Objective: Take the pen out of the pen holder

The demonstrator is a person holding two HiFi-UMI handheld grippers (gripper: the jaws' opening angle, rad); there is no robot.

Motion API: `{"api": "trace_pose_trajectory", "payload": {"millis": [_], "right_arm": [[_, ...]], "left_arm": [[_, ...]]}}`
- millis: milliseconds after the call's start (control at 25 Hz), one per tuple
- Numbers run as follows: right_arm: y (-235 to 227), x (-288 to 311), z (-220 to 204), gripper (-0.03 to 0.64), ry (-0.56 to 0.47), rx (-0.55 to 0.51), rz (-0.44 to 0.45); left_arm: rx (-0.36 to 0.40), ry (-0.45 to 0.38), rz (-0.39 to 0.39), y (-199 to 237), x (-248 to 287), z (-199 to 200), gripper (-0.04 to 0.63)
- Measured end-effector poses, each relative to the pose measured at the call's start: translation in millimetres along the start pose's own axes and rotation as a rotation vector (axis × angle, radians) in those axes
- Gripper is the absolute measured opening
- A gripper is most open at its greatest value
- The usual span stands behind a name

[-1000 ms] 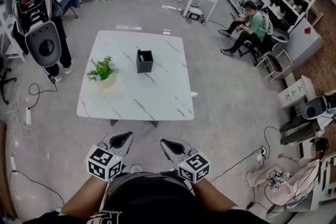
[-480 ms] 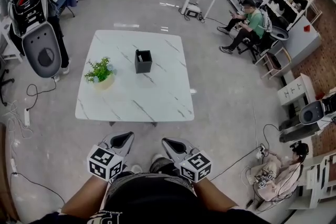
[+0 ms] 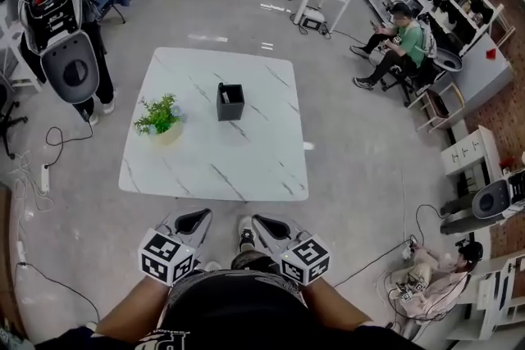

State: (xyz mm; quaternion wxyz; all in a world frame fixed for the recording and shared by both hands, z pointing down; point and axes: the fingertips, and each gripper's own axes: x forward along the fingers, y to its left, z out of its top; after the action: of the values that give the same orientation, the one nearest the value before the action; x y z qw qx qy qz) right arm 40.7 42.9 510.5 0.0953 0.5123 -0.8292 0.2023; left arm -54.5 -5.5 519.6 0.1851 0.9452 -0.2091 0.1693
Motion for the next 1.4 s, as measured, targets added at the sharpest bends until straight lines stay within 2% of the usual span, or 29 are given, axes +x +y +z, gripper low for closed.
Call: {"api": "trace_pose_trajectory", "payload": {"millis": [360,880,1160,1400], "right_arm": [[-57,30,39,0.0,-0.011,-0.031,0.054],[-139,62,78,0.0,-0.002,-0.057,0.156],[-167,81,90,0.0,0.006,-0.077,0.219],[-174,91,101,0.0,-0.004,-0.079,0.239]], "left_arm": [[0.0,-0.027,0.054,25,49,48,0.057],[-0.04,-0.061,0.163,51,113,93,0.057],[-0.058,-0.075,0.252,65,128,106,0.057],[-0.089,-0.055,0.279,74,128,104,0.057]]}}
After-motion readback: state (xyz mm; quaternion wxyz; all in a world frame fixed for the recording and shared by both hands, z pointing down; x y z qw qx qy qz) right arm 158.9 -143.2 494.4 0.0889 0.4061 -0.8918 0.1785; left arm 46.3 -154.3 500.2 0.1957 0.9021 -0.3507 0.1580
